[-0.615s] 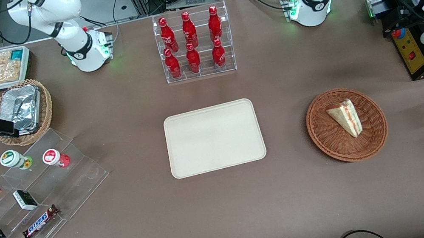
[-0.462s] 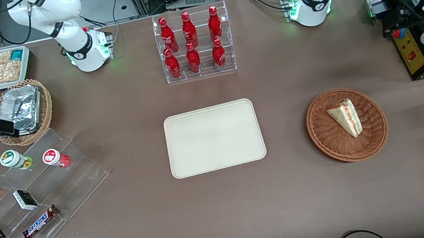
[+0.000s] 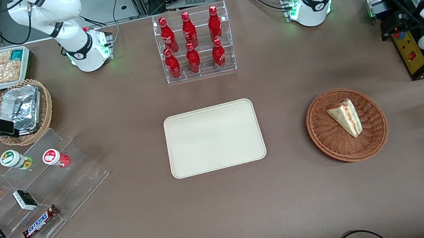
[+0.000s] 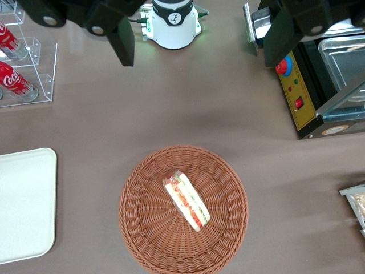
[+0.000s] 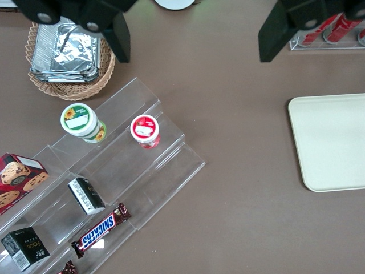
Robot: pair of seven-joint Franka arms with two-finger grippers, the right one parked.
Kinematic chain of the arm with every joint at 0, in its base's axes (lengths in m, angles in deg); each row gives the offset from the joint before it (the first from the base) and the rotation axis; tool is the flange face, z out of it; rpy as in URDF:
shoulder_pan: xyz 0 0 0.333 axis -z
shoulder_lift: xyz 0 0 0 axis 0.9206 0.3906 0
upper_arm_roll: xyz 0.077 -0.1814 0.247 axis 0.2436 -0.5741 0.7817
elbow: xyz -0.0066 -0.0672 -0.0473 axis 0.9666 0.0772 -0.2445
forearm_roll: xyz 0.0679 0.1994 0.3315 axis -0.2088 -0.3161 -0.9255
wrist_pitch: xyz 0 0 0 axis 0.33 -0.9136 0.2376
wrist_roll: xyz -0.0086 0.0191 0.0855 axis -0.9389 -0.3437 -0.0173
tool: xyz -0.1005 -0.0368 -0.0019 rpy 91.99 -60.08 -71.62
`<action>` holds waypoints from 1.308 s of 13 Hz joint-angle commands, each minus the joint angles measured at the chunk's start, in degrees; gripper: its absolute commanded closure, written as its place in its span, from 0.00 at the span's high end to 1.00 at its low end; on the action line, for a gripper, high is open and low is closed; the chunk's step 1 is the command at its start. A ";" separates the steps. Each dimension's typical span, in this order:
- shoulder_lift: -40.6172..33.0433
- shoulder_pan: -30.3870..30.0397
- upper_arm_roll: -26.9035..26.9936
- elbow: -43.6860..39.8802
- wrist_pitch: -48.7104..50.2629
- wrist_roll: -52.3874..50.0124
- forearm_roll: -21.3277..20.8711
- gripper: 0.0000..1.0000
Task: Place sandwich from basket to tray
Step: 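Move the left gripper over the wicker basket above the wrapped sandwich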
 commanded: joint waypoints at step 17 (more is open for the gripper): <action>6.72 0.05 0.44 25.72 -34.19 -9.23 -0.93 1.00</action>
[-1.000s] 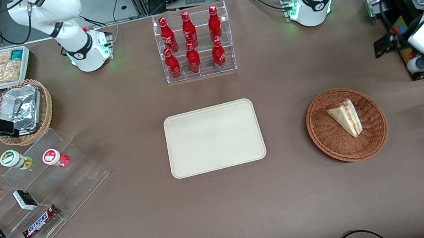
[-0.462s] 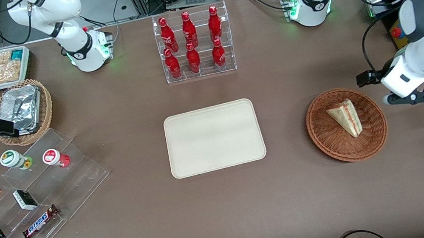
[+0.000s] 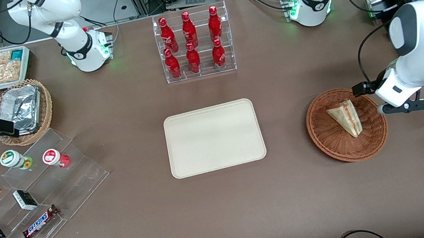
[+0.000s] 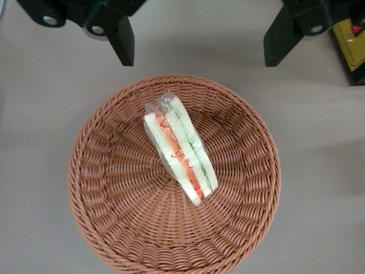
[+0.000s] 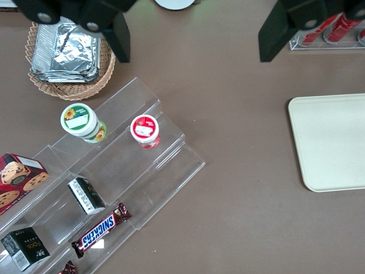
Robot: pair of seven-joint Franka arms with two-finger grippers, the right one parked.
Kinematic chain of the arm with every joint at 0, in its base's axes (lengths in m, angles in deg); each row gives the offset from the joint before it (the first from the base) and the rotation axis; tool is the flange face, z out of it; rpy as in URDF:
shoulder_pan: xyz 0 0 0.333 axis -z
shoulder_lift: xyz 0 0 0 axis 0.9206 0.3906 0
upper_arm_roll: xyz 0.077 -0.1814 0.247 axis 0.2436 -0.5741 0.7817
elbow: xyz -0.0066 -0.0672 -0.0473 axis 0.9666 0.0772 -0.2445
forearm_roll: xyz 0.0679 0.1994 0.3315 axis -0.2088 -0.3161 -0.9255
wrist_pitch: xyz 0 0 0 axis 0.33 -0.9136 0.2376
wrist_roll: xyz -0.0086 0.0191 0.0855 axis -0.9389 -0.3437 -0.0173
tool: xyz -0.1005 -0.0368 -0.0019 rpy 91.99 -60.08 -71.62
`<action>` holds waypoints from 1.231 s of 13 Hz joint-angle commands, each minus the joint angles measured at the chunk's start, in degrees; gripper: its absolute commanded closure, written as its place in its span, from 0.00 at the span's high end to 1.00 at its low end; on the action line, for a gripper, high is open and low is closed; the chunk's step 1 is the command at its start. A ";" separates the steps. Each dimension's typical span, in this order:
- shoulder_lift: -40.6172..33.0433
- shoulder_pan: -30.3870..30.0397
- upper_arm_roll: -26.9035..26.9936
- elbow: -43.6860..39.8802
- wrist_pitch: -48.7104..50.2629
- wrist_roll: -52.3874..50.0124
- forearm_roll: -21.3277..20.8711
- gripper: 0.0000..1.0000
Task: Place sandwich from basket to tray
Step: 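Move the left gripper over the wicker basket above the wrapped sandwich, then lower the open left gripper around the upright wrapped sandwich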
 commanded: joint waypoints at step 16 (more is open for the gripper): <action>-1.66 2.36 -0.53 14.09 -22.38 -34.82 0.33 1.00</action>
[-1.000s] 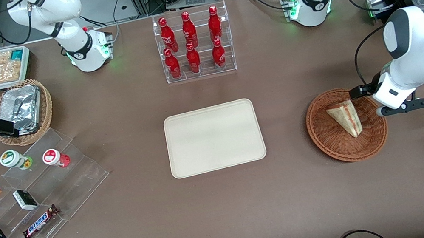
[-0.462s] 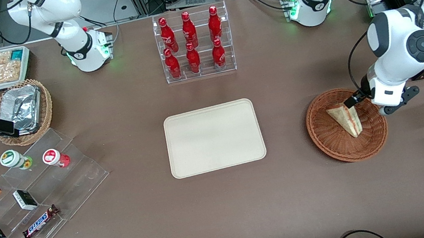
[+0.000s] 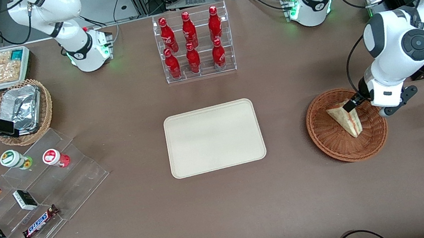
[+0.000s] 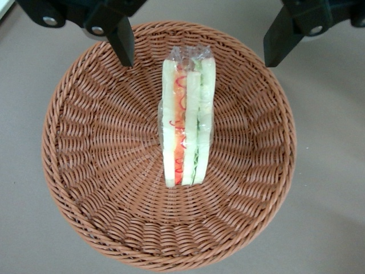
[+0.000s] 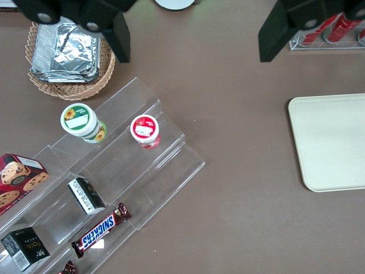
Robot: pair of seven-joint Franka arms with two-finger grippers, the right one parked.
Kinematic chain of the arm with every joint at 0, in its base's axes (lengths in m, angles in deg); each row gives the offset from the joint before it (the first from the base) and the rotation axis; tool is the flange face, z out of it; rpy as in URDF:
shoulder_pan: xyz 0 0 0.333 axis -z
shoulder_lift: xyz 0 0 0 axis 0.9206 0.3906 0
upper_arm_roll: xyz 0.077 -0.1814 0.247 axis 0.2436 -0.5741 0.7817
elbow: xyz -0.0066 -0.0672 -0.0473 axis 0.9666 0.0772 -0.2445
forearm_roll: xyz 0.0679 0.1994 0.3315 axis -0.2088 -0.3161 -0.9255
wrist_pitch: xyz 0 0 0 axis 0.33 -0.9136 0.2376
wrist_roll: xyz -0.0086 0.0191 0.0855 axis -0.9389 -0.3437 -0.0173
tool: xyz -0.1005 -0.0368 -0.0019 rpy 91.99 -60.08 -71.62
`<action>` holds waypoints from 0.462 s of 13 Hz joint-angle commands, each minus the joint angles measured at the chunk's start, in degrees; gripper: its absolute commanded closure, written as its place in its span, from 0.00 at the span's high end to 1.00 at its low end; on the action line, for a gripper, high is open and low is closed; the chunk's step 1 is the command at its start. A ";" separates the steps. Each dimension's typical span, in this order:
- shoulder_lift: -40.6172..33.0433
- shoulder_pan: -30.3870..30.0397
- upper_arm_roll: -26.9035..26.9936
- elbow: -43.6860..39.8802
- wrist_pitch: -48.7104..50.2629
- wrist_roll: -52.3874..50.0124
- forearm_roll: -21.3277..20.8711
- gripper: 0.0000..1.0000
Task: Place sandwich from basket to tray
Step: 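Lower the open left gripper around the upright wrapped sandwich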
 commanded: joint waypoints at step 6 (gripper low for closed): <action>2.56 2.27 0.29 2.24 -7.46 -0.49 -0.09 1.00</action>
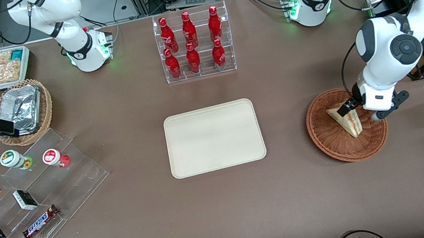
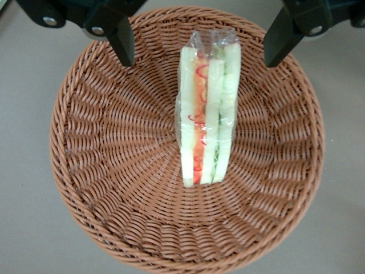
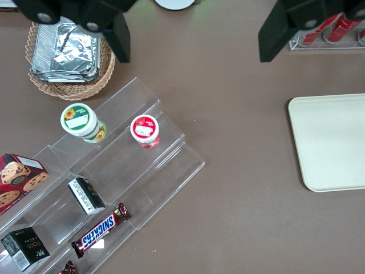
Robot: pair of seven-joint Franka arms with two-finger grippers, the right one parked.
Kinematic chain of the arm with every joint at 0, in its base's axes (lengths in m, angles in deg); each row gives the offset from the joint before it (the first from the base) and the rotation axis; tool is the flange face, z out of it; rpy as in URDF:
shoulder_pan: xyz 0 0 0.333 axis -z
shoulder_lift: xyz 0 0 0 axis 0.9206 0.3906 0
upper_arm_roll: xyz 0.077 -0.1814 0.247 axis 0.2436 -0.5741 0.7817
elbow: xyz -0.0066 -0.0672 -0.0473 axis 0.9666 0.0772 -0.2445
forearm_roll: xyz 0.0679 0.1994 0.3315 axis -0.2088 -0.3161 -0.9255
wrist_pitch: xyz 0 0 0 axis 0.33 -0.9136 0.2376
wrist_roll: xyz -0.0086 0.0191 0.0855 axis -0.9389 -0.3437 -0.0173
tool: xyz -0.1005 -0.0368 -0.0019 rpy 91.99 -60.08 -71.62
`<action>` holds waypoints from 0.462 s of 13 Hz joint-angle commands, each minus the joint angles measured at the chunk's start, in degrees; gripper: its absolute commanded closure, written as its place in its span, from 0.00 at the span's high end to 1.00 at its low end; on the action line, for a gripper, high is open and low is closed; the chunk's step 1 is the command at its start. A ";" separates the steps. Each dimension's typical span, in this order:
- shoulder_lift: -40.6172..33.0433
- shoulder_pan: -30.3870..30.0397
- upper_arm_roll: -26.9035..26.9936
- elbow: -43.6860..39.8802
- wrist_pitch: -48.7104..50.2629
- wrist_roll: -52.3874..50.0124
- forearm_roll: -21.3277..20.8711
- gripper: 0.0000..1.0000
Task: Place sandwich from basket to tray
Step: 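Lower the open left gripper around the upright wrapped sandwich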
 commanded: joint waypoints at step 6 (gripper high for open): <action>1.26 0.19 0.44 2.03 -2.47 1.99 -0.44 1.00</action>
